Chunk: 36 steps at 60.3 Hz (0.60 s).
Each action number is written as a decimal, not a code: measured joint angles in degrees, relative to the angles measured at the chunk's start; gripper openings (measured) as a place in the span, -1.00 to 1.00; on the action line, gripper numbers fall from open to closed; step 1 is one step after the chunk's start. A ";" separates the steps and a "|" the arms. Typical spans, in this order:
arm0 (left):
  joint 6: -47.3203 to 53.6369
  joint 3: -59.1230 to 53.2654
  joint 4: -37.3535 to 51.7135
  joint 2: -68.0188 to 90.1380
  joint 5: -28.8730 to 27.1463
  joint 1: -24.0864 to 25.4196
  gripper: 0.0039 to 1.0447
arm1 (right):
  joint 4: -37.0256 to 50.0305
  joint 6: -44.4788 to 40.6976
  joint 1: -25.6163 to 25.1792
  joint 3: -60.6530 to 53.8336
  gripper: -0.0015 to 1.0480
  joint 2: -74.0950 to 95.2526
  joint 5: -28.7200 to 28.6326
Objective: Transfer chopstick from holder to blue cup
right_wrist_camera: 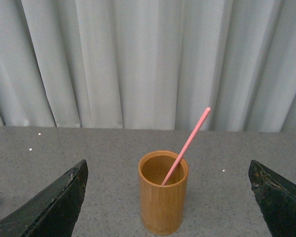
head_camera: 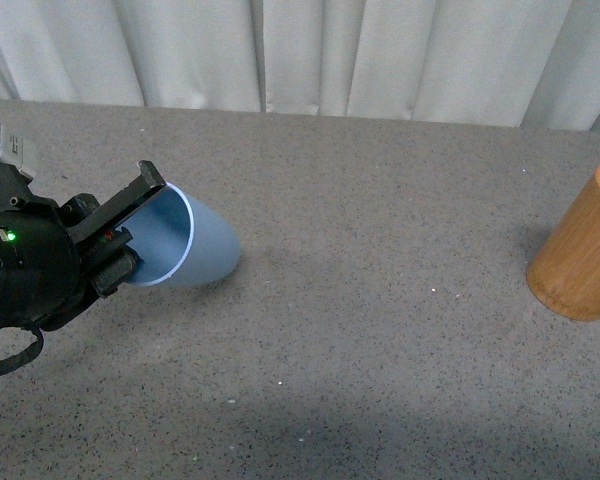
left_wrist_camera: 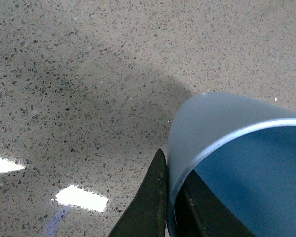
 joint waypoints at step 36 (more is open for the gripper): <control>12.81 12.17 -7.61 2.29 2.23 -7.87 -0.93 | 0.00 0.00 0.00 0.00 0.81 0.00 0.00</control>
